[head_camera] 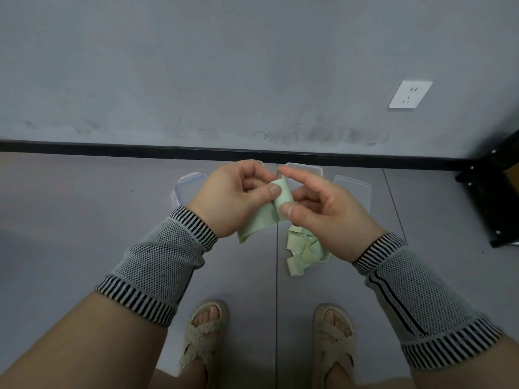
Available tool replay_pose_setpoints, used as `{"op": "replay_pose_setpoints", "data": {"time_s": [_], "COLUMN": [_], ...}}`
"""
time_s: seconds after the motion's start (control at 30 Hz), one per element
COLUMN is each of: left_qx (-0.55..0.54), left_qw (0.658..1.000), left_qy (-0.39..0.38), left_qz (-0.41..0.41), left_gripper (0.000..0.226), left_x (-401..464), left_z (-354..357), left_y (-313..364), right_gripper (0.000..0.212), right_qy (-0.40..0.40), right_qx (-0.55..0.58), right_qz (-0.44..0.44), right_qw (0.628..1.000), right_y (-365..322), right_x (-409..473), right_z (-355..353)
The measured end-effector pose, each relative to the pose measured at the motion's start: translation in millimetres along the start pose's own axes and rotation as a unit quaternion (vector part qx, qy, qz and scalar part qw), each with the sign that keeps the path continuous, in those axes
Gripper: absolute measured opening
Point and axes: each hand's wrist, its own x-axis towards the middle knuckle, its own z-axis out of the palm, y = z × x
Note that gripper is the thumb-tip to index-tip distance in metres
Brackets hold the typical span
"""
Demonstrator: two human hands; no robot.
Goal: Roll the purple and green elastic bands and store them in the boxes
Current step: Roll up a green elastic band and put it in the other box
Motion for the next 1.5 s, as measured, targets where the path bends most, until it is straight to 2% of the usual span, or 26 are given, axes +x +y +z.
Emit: {"op": "replay_pose_setpoints", "data": {"time_s": [0.17,0.3,0.43,0.67,0.87,1.13,1.23,1.3,1.37,1.4,1.5], "left_qx": [0.024,0.043,0.064,0.085,0.061,0.039,0.047,0.033,0.002,-0.011,-0.029], "left_qw": [1.000,0.999,0.998,0.995,0.996,0.998,0.998,0.999,1.000,1.000,0.999], "left_qy": [-0.014,-0.010,-0.003,0.006,0.010,0.017,0.023,0.026,0.024,0.021,0.019], "left_qz": [0.011,0.011,0.009,0.048,0.064,0.037,0.028,0.023,0.016,0.012,0.009], "left_gripper": [0.011,0.008,0.018,0.025,0.028,0.012,0.013,0.013,0.012,0.011,0.010], "left_x": [0,0,0,0,-3,1,3,4,4,4,3], "left_z": [2,3,0,-7,-4,4,9,9,7,6,5], "left_y": [-1,-2,0,2,5,-1,-3,-3,-2,-2,-1], "right_gripper": [0.049,0.047,0.045,0.042,0.038,0.037,0.042,0.054,0.065,0.064,0.044], "right_qy": [-0.023,-0.011,-0.014,-0.010,0.020,0.060,0.091,0.105,0.095,0.086,0.056], "right_qx": [0.016,0.030,0.053,0.106,0.072,-0.011,-0.067,-0.076,-0.048,-0.021,0.068], "right_qz": [0.019,0.012,0.010,0.020,0.011,0.020,0.017,0.021,0.029,0.037,0.076], "right_qw": [0.999,0.999,0.998,0.994,0.997,0.998,0.993,0.991,0.994,0.995,0.993], "right_y": [-1,0,-2,-2,-3,-1,2,1,-1,-1,-1], "right_x": [0,1,0,1,1,3,3,4,3,4,4], "right_z": [-1,-2,-4,-12,-9,0,4,4,2,1,-4]}}
